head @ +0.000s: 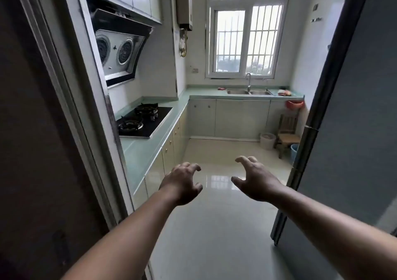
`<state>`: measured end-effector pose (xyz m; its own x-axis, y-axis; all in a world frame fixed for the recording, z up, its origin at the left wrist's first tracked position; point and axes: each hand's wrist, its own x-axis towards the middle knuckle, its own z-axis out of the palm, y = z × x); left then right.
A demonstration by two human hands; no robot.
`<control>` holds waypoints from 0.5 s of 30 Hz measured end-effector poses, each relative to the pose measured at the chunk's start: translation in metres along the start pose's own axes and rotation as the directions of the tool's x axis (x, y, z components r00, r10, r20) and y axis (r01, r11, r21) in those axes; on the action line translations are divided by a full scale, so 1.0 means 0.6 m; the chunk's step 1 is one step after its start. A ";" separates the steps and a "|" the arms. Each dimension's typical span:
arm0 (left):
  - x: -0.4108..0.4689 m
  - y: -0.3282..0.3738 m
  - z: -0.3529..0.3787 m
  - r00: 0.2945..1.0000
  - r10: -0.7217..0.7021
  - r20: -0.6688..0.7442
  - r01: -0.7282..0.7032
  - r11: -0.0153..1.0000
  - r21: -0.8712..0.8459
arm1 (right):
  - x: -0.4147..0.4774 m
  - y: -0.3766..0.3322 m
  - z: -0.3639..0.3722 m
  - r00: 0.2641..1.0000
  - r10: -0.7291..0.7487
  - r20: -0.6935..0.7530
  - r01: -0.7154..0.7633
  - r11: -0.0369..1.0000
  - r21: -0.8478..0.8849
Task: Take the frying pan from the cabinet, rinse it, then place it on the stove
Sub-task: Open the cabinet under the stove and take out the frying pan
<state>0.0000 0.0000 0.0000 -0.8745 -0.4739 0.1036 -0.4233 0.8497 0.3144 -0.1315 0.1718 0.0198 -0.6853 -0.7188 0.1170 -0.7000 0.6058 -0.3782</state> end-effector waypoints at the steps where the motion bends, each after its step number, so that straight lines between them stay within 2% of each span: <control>1: 0.019 -0.007 0.001 1.000 -0.002 0.005 0.002 1.000 -0.010 | 0.020 0.000 0.002 1.000 0.001 0.000 -0.001 1.000 0.006; 7: 0.157 -0.050 0.036 0.996 -0.086 0.041 0.088 0.994 -0.064 | 0.163 0.032 0.037 0.999 0.016 0.035 -0.016 1.000 0.009; 15: 0.371 -0.050 0.065 0.987 -0.155 0.048 0.155 0.988 0.008 | 0.407 0.123 0.081 0.993 0.031 0.112 -0.047 0.989 0.140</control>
<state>-0.1911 -0.1221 -0.0233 -0.8086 -0.5884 0.0078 -0.5557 0.7678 0.3189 -0.3406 0.0245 -0.0240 -0.6800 -0.7332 0.0020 -0.6321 0.5850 -0.5081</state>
